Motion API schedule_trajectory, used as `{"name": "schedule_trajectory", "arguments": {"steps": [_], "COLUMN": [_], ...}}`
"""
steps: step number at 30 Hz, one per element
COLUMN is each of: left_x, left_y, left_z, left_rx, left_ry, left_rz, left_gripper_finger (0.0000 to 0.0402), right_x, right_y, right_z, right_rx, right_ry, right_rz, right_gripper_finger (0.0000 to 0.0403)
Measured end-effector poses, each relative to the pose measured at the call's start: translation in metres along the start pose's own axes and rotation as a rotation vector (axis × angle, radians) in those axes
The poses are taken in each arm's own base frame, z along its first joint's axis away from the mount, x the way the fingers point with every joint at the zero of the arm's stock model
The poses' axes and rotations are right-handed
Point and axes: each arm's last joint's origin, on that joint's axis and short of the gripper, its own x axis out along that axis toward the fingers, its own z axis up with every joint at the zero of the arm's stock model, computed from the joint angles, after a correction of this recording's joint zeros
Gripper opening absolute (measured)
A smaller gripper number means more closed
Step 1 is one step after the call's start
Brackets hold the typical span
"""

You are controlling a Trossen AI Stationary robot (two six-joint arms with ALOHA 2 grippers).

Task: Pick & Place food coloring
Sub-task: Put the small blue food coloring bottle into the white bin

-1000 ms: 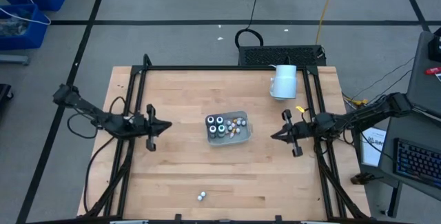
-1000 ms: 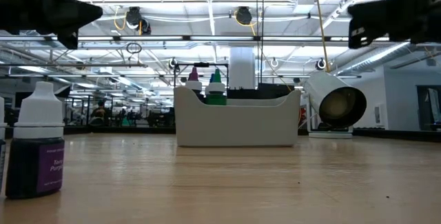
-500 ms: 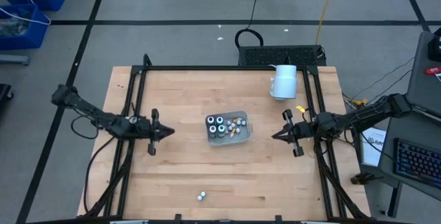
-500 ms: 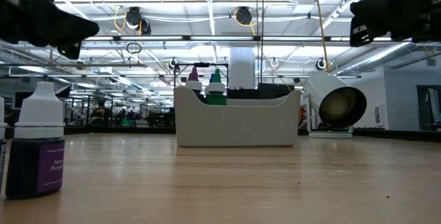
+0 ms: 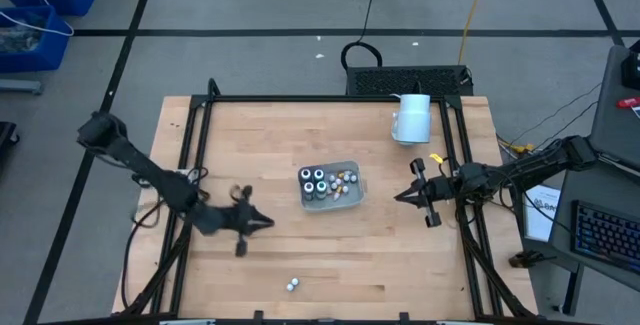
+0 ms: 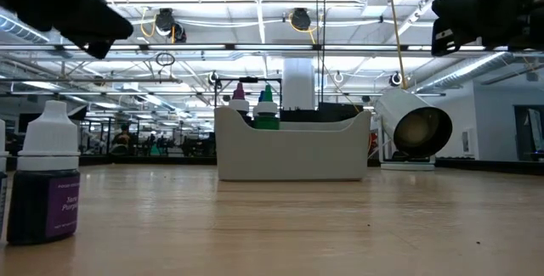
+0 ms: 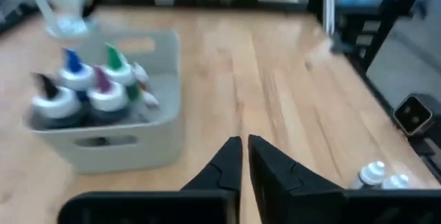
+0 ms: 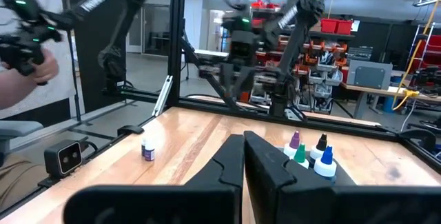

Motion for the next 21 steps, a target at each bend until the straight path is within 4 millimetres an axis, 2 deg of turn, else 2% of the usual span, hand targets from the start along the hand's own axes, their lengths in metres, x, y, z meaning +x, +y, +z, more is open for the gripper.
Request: {"name": "schedule_trajectory", "arguments": {"steps": [5, 10, 17, 21], "left_x": [0.031, 0.057, 0.091, 0.107], "left_y": [-0.043, -0.094, -0.151, -0.170], "left_z": [0.021, 0.026, 0.032, 0.029], "left_rx": [-0.044, -0.100, -0.209, -0.218], "left_ry": [0.212, 0.410, 0.474, 0.564], "left_rz": [0.026, -0.052, -0.059, -0.047], "left_gripper_finger": [0.0066, 0.0120, 0.0201, 0.0224], "right_x": [0.000, 0.000, 0.000, 0.000], "right_y": [0.000, 0.000, 0.000, 0.000], "right_z": [0.000, 0.001, 0.002, 0.002], "right_rx": [-0.001, -0.021, -0.024, -0.023], "right_ry": [-0.001, -0.006, -0.017, -0.022], "right_rz": [0.000, 0.002, 0.002, 0.002], "right_gripper_finger": [0.0004, 0.0004, 0.0004, 0.0004]}}
